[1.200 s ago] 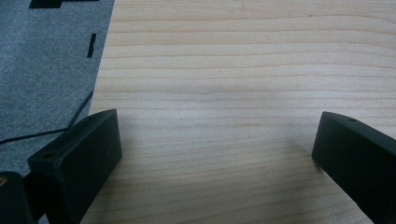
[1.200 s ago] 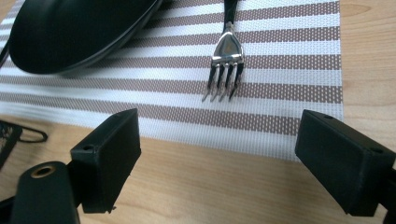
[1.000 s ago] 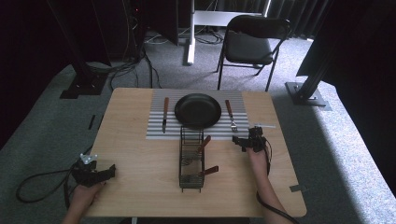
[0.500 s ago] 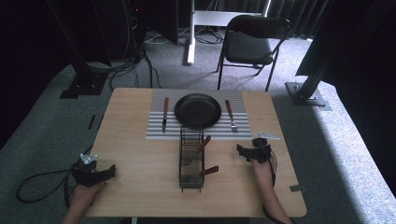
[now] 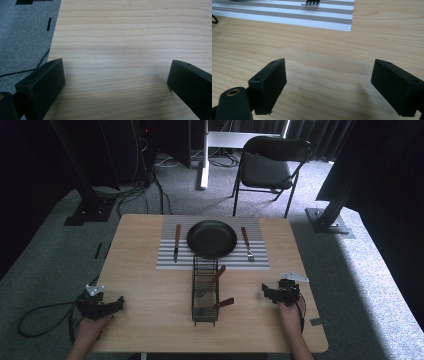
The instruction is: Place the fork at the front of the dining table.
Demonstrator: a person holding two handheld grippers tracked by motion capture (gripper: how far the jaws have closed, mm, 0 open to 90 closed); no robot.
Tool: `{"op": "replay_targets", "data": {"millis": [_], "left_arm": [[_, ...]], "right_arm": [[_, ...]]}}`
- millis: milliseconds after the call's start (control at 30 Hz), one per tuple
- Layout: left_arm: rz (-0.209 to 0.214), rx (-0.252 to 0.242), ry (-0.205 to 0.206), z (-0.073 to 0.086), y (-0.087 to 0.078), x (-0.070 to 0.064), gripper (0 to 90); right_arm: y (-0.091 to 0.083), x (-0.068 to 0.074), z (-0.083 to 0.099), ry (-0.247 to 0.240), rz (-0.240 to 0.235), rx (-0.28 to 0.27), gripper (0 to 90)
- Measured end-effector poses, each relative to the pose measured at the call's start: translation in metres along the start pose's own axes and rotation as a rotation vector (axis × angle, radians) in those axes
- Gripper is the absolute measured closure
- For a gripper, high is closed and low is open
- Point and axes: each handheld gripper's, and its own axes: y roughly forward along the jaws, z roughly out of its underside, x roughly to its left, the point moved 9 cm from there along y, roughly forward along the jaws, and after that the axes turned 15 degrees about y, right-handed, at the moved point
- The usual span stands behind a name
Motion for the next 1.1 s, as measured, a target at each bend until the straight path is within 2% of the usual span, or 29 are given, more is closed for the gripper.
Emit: {"op": "replay_targets", "data": {"millis": [67, 233, 367, 500, 600, 767, 933, 1000, 1100], "left_arm": [[0.000, 0.000, 0.000, 0.000, 0.000, 0.000, 1.2], [0.000, 0.000, 0.000, 0.000, 0.000, 0.000, 1.2], [0.000, 0.000, -0.001, 0.000, 0.000, 0.000, 1.2], [0.000, 0.000, 0.000, 0.000, 0.000, 0.000, 1.2], [0.000, 0.000, 0.000, 0.000, 0.000, 0.000, 1.2], [0.000, 0.000, 0.000, 0.000, 0.000, 0.000, 1.2], [0.000, 0.000, 0.000, 0.000, 0.000, 0.000, 1.2], [0.000, 0.000, 0.000, 0.000, 0.000, 0.000, 1.2], [-0.001, 0.000, 0.000, 0.000, 0.000, 0.000, 1.2]], "right_arm": [[-0.003, -0.001, 0.003, -0.007, 0.001, -0.005, 12.5], [-0.006, -0.005, 0.010, -0.065, 0.036, -0.003, 12.4], [-0.011, -0.006, 0.015, -0.071, 0.027, -0.006, 12.4], [-0.016, -0.010, 0.019, -0.061, 0.031, 0.000, 12.4], [-0.018, -0.017, 0.024, -0.052, 0.084, 0.006, 12.4], [-0.023, -0.022, 0.030, -0.068, 0.105, 0.003, 12.2], [-0.031, -0.033, 0.032, -0.035, 0.144, -0.013, 12.2], [-0.032, -0.036, 0.033, -0.034, 0.173, -0.016, 12.2], [-0.033, -0.039, 0.034, -0.027, 0.185, -0.018, 12.0]]}}
